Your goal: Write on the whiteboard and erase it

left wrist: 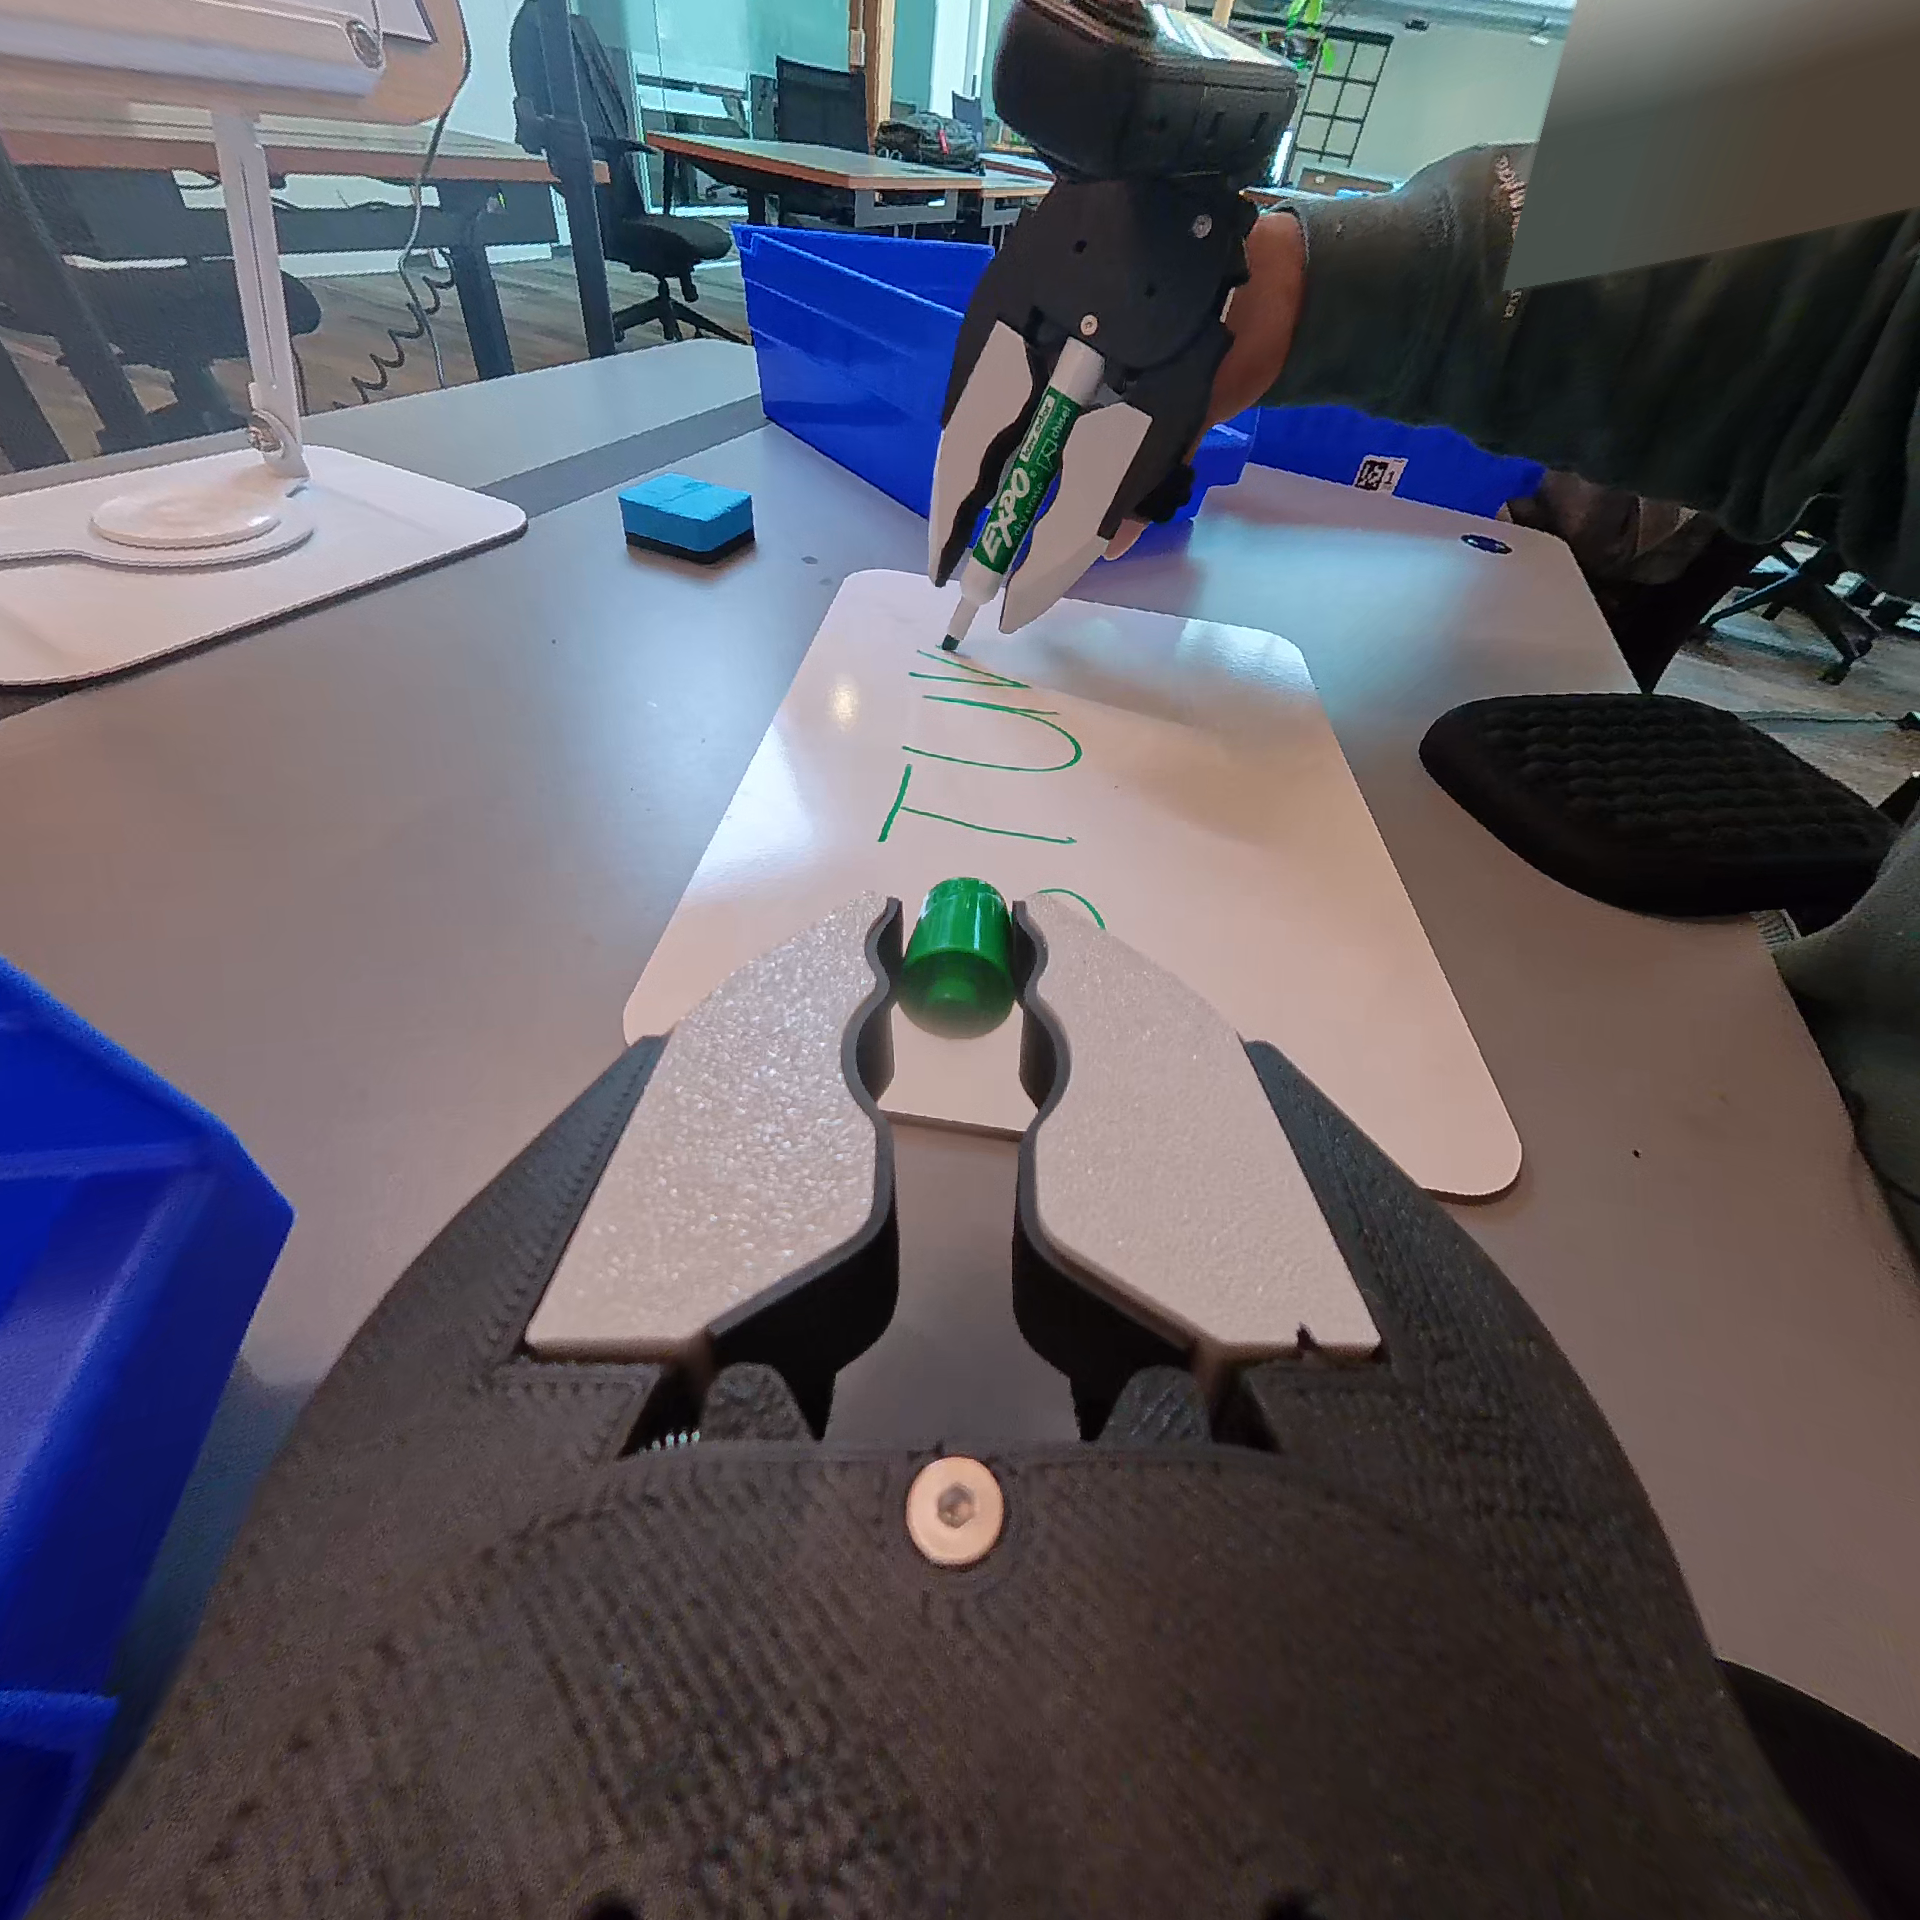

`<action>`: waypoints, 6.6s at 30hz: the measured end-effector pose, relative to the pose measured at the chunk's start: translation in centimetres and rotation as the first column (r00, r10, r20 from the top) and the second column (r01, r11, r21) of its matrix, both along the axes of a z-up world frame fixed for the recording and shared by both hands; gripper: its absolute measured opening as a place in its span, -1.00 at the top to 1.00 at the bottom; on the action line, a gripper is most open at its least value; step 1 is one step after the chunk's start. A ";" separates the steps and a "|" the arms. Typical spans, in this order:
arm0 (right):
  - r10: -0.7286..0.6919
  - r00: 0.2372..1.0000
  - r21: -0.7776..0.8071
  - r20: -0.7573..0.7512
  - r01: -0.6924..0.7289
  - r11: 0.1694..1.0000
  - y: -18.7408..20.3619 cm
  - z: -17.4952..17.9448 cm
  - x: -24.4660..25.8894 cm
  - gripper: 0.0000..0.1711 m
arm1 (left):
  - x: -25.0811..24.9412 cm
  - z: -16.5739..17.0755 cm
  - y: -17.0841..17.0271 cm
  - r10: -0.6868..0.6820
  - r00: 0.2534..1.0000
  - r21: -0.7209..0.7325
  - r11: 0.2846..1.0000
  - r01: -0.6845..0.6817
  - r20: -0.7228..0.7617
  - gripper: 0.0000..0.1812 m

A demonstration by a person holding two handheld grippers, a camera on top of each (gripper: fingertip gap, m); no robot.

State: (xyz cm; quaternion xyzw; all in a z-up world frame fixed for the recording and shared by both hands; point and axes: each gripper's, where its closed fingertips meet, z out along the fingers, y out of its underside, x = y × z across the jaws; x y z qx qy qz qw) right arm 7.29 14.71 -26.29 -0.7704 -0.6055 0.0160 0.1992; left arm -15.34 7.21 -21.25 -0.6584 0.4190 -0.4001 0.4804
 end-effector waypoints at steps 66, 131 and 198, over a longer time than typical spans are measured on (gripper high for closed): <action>-0.122 0.992 0.032 -0.015 0.123 0.992 -1.2 1.3 5.2 0.61 | 0.0 0.0 -0.1 -0.007 1.000 0.000 1.000 0.007 -0.002 0.78; -0.142 0.972 0.172 -0.188 0.174 0.970 -1.3 6.3 4.0 0.61 | -0.2 -0.1 0.1 -0.005 1.000 0.025 1.000 0.006 -0.020 0.78; 0.098 -0.365 0.145 -0.926 -0.103 0.984 -13.9 21.6 -2.1 0.62 | 22.1 16.1 -6.3 -0.378 0.690 0.513 0.472 0.717 -0.618 0.79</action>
